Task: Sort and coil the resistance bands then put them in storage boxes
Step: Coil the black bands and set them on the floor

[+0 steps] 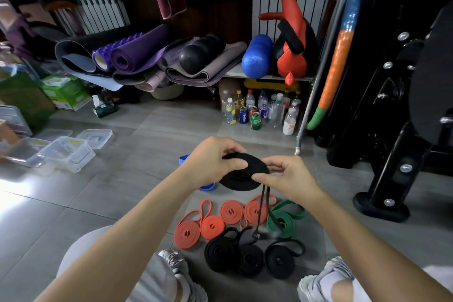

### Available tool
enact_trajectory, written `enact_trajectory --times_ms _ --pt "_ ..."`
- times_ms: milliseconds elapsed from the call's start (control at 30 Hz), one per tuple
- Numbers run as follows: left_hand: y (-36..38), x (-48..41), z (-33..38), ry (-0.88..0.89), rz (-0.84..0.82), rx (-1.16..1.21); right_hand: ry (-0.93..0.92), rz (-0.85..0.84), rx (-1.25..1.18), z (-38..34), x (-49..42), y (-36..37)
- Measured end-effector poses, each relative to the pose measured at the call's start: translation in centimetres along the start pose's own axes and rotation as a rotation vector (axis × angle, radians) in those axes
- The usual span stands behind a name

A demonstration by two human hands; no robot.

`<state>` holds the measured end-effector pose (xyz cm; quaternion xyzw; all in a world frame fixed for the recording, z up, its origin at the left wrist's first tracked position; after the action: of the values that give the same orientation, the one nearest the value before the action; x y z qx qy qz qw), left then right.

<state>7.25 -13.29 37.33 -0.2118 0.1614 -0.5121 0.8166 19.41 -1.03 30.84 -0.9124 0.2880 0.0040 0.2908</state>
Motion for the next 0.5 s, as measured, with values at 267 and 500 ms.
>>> enact_trajectory --times_ms 267,500 --pt "1.6 -0.2 0.4 -0.011 -0.075 -0.411 -0.02 -0.013 0.253 -0.7 -0.5 -1.2" --pt "1.7 -1.3 0.0 -0.06 -0.098 -0.347 -0.035 -0.053 0.279 0.0 -0.2 -1.6"
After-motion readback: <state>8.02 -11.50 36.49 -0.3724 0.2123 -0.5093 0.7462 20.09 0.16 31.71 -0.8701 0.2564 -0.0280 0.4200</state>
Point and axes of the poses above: each hand's wrist, its own x-axis away from the middle knuckle, its own y-axis out of the palm, z = x × y, the point moved 3 cm from there along -x, towards the middle knuckle, and after that the axes turned 14 degrees about x, right-handed, at the moved point
